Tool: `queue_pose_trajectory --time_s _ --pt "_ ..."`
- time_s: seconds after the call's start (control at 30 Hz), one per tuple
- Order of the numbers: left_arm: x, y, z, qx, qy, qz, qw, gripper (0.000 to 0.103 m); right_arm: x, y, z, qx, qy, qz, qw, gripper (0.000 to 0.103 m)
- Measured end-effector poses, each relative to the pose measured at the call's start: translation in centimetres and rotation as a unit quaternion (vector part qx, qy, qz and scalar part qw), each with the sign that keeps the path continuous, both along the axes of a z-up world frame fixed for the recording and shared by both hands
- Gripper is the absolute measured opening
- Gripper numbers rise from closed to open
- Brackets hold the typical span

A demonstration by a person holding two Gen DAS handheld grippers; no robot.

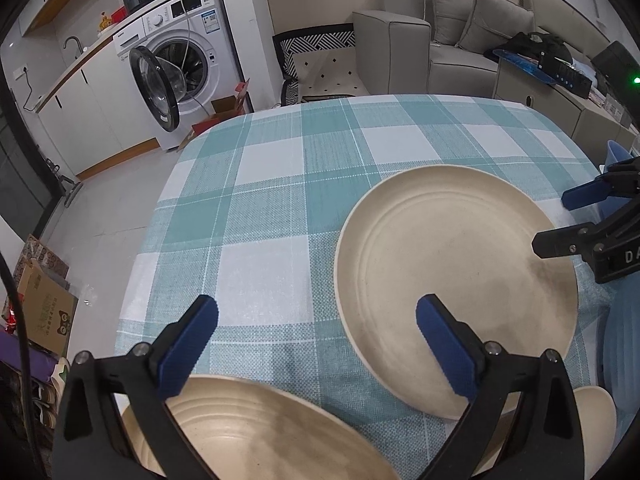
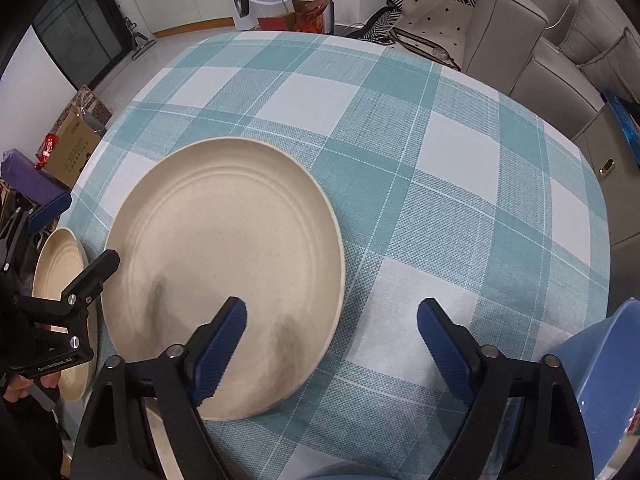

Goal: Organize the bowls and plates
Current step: 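Close the left gripper on the cream plate rim while the right gripper closes on its opposite rim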

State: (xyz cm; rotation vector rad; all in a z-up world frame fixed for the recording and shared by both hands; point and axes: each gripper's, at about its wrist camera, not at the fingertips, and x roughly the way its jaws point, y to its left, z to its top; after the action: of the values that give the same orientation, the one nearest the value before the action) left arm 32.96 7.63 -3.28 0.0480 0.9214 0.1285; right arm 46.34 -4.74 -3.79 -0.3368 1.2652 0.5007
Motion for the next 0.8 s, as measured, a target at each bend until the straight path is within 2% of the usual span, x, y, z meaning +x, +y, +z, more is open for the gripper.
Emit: queue_pose_trajectory --time_s 0.13,0.2,0.27,0.33,0.43,0.53,0.6,0.67,0.8 --pt "0.1 0.0 -0.3 -0.004 0.007 -0.005 1.0000 0.092 0.3 0.1 -0.7 -0.003 0.011 -0.003 1.000 0.072" --pt "0.2 -0.1 -0.5 -0.007 0.011 -0.009 0.9999 0.085 0.3 0.2 -0.8 -0.002 0.012 -0.003 1.000 0.072" --pt "0.2 -0.1 -0.6 -0.008 0.014 -0.013 0.9998 0.084 0.4 0.3 -0.9 -0.002 0.010 -0.003 1.000 0.072" --pt "0.2 -0.2 -0.7 -0.009 0.016 -0.017 0.9997 0.074 0.5 0.4 -0.9 -0.003 0.011 -0.002 1.000 0.069" --pt "0.2 -0.3 -0.9 -0.017 0.024 -0.022 0.9993 0.064 0.5 0.5 -1.1 -0.006 0.014 0.001 1.000 0.063" --pt "0.2 -0.4 -0.9 -0.021 0.027 -0.026 0.9991 0.054 0.5 0.7 -1.4 -0.006 0.021 0.003 1.000 0.052" --pt "0.2 -0.4 -0.9 -0.026 0.029 -0.030 0.9988 0.042 0.4 1.0 -1.5 -0.003 0.027 0.008 1.000 0.043" --pt "0.1 -0.4 -0.9 -0.033 0.032 -0.035 0.9983 0.035 0.4 1.1 -1.5 -0.003 0.026 0.008 1.000 0.040" --pt "0.0 -0.6 -1.0 -0.040 0.037 -0.043 0.9976 0.024 0.2 1.1 -1.5 0.003 0.029 0.010 1.000 0.030"
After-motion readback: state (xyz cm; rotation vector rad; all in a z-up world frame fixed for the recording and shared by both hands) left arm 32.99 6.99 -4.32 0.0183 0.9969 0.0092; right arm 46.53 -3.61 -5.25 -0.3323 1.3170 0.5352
